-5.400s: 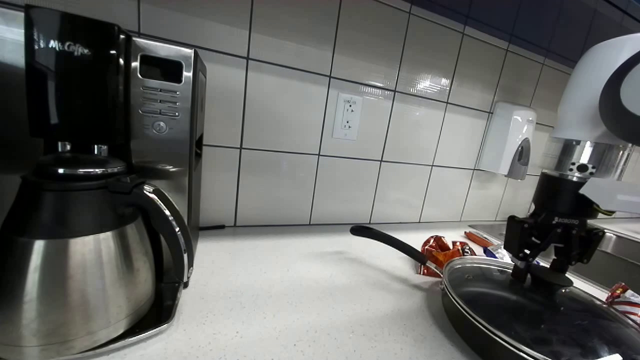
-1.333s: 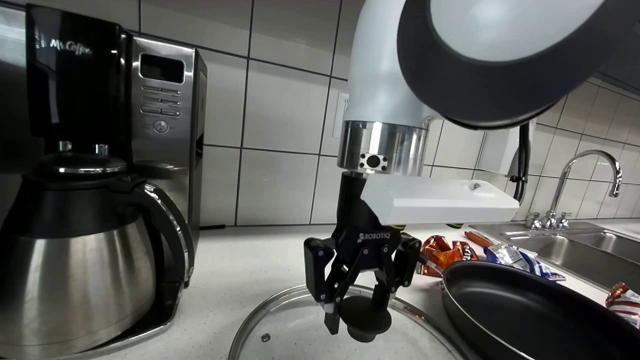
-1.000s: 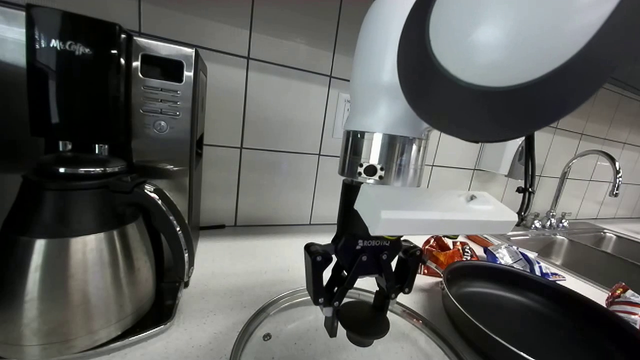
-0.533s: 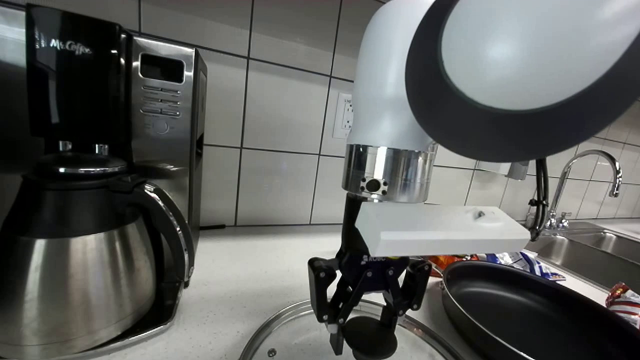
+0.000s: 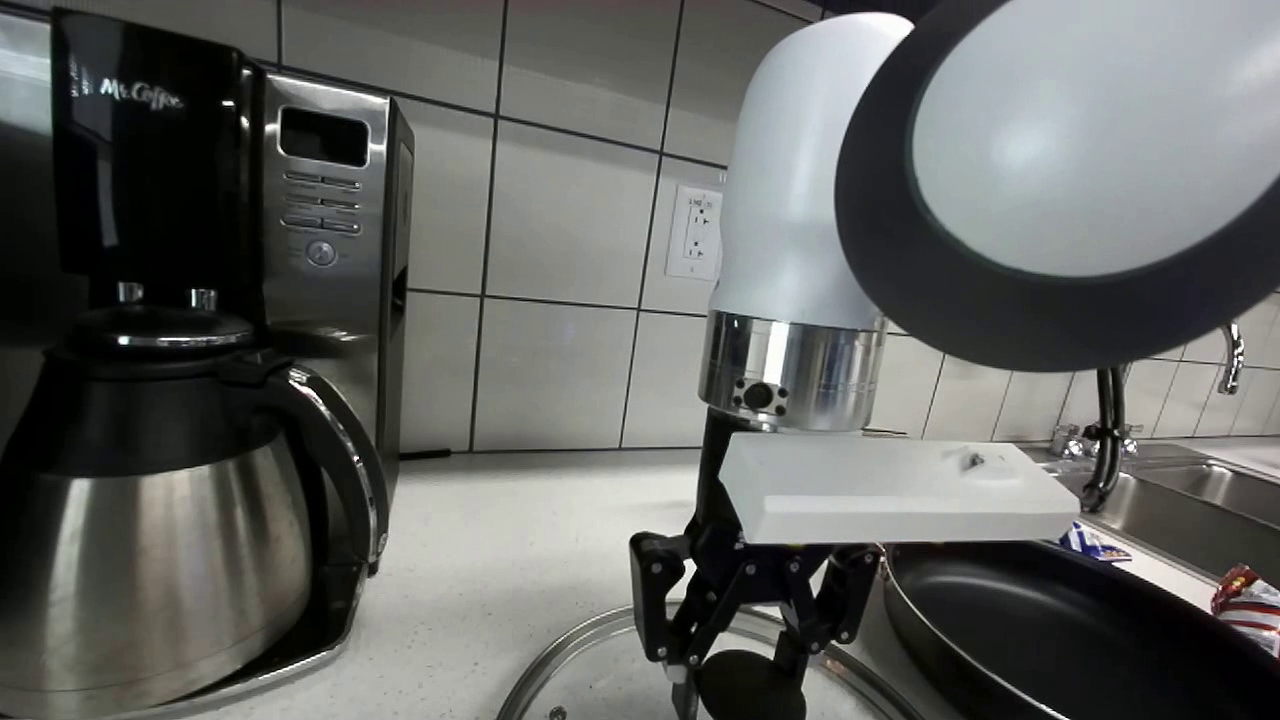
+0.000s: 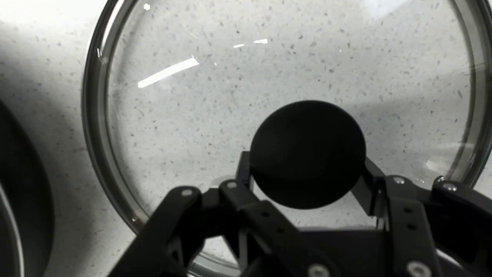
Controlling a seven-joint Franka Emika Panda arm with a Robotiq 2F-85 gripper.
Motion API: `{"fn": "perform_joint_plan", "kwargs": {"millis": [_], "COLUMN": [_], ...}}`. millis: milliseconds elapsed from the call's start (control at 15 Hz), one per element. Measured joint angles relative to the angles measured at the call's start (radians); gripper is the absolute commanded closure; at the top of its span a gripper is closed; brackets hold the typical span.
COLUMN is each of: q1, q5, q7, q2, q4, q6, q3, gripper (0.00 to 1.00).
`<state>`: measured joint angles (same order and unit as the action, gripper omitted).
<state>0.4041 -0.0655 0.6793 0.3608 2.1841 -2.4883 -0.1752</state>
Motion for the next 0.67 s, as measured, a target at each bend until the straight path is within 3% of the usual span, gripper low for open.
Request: {"fn": "perform_joint_plan", "kwargs": {"millis": [200, 267, 467, 667], "q1": [0.0, 0.0, 0.0, 0.0], "q5": [0.0, 0.0, 0.0, 0.0], "q7": [0.009, 0.011, 0.015, 0.016], "q2": [0.0, 0.0, -0.001, -0.012], "q4": [0.001, 0.002, 0.002, 0.002], "q6": [-0.006, -0.006, -0.006, -0.006], "q3": [0.005, 0.005, 0.006, 0.007], "gripper": [0.63, 0.13, 0.01, 0.0]}}
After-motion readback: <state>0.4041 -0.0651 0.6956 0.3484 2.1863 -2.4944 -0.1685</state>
